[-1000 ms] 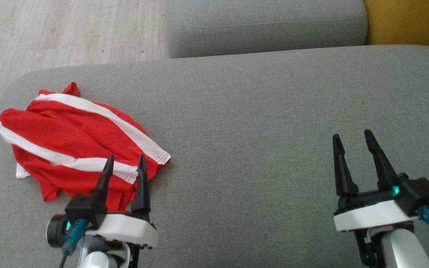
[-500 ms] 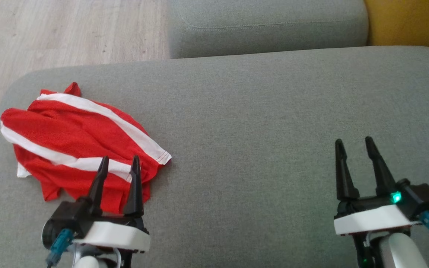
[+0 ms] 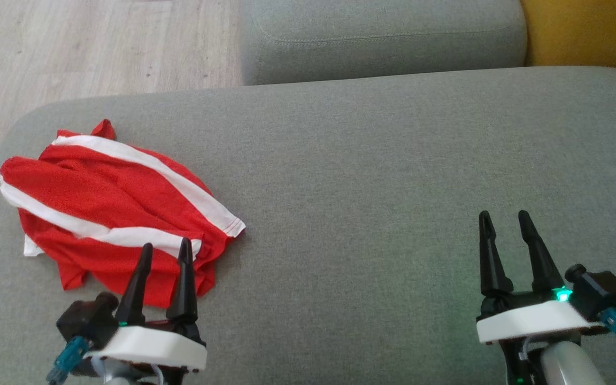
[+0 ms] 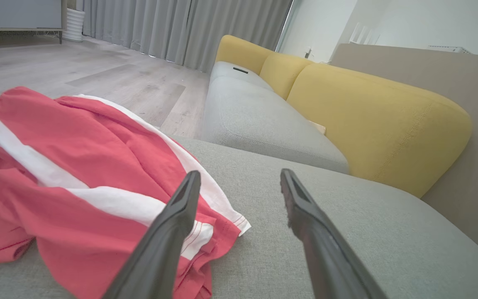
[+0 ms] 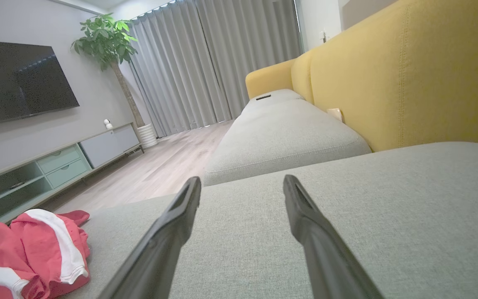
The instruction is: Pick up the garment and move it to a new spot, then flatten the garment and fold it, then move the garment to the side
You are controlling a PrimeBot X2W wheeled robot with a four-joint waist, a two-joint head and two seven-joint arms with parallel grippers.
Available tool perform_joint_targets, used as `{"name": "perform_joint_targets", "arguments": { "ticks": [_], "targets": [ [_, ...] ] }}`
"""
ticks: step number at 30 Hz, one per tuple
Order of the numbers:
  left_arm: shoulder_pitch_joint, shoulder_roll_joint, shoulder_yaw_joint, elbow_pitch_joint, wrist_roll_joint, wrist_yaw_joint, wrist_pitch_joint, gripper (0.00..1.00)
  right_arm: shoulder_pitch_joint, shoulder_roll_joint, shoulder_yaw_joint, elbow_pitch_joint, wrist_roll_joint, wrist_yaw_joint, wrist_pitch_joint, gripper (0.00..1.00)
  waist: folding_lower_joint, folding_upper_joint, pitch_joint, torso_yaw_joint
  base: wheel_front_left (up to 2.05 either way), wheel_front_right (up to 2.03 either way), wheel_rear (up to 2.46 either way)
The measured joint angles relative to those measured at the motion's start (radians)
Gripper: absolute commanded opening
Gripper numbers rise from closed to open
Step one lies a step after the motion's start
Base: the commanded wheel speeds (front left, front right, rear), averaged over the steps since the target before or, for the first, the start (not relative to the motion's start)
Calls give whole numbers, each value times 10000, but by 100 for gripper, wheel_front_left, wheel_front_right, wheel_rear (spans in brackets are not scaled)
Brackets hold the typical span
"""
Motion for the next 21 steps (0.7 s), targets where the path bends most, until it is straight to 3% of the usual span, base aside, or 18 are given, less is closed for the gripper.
{"name": "perform_joint_targets", "arguments": {
  "ticks": [21],
  "targets": [
    [-8,-8,-12,196,-500,-165,0,100,-2,-2,67,144,320,-2,0,100,0,0,-104,207,0,0,0]
  ]
}}
